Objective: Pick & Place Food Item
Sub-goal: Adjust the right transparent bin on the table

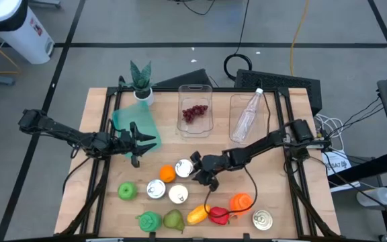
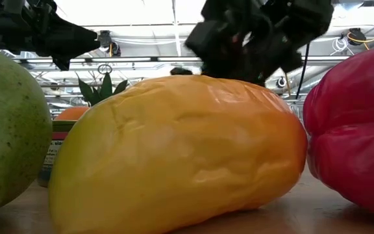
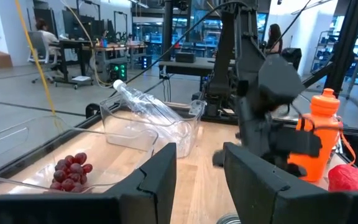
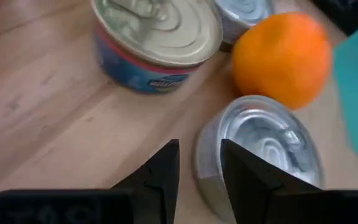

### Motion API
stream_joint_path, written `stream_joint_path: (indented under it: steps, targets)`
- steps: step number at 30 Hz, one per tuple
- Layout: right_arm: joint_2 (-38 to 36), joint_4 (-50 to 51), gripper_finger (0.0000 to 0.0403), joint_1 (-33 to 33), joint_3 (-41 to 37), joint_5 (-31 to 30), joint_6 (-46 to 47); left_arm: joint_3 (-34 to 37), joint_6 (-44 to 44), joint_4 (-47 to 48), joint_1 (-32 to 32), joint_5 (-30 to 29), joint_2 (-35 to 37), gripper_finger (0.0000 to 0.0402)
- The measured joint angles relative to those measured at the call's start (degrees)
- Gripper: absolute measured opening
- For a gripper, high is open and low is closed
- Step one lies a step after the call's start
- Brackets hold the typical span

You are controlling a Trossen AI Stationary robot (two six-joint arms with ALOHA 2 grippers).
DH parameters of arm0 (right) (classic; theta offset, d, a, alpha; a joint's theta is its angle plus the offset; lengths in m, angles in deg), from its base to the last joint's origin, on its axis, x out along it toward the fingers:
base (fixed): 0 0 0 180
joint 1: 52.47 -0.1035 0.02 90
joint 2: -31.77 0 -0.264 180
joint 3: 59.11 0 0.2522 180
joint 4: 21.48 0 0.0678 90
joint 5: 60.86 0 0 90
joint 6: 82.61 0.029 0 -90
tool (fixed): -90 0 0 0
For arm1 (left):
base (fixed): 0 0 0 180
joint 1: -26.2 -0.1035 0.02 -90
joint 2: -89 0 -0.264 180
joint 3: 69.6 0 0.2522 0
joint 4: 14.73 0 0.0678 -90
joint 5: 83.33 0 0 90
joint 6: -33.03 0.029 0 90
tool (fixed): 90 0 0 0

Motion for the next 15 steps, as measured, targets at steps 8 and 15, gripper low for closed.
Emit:
stream_joint_path:
  steps: [8,15]
  targets:
    - [0.47,-1.41,0.0109,0.15,0.38,-0.21,-0.16,-0.02,-0.07,0.22,0.0,0.02,0.0,0.014]
    - [0.47,-2.18,0.0109,0.25,0.38,-0.23,0.04,-0.02,0.11,0.2,0.0,-0.09,0.0,0.014]
